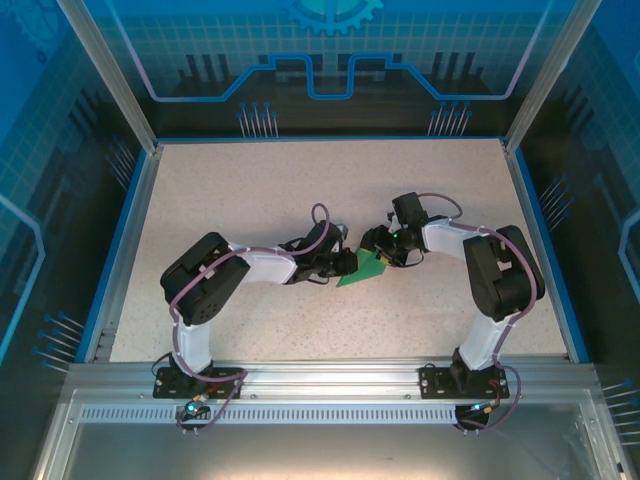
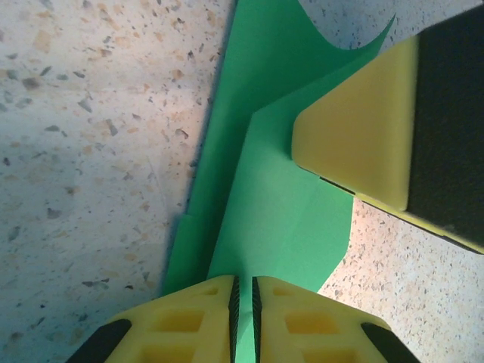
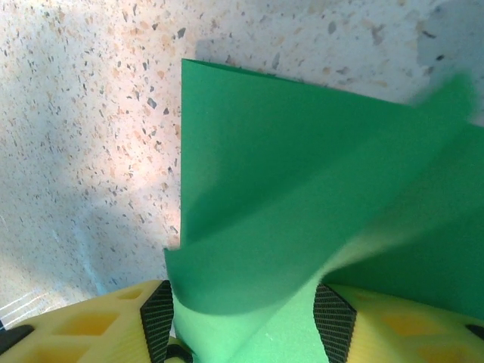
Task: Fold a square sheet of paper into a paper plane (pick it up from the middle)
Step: Fourth fold the wing at the center of the table.
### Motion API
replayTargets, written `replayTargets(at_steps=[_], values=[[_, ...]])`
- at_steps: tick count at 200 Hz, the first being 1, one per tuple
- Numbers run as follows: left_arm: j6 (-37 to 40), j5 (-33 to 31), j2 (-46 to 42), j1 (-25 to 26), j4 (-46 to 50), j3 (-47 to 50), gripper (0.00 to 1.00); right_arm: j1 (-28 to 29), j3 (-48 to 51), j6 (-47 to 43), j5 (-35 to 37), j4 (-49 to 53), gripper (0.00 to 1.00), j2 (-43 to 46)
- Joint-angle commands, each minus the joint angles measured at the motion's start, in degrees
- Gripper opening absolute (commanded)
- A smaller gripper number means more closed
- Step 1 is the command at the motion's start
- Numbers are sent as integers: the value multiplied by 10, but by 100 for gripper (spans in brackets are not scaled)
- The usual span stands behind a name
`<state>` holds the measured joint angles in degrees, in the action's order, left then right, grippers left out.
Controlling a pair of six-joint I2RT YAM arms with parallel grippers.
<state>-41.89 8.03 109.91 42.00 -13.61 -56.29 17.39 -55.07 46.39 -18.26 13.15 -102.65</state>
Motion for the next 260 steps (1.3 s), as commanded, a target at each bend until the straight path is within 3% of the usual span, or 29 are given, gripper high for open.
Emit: replayTargets(at_steps=[1, 72, 125, 192, 260], values=[[11, 16, 14, -3, 13, -17, 18, 7, 10, -21, 58, 62, 56, -43], [16, 19, -2, -3, 13, -18, 22, 7, 20, -1, 108, 78, 45, -51], [5, 38, -25, -3, -16, 9, 25, 6, 21, 3, 118, 79, 44, -54], [10, -57, -85, -3, -36, 58, 33, 6, 23, 5, 118, 76, 43, -55], [8, 51, -44, 6, -68, 34, 34, 6, 19, 7, 120, 82, 43, -59]])
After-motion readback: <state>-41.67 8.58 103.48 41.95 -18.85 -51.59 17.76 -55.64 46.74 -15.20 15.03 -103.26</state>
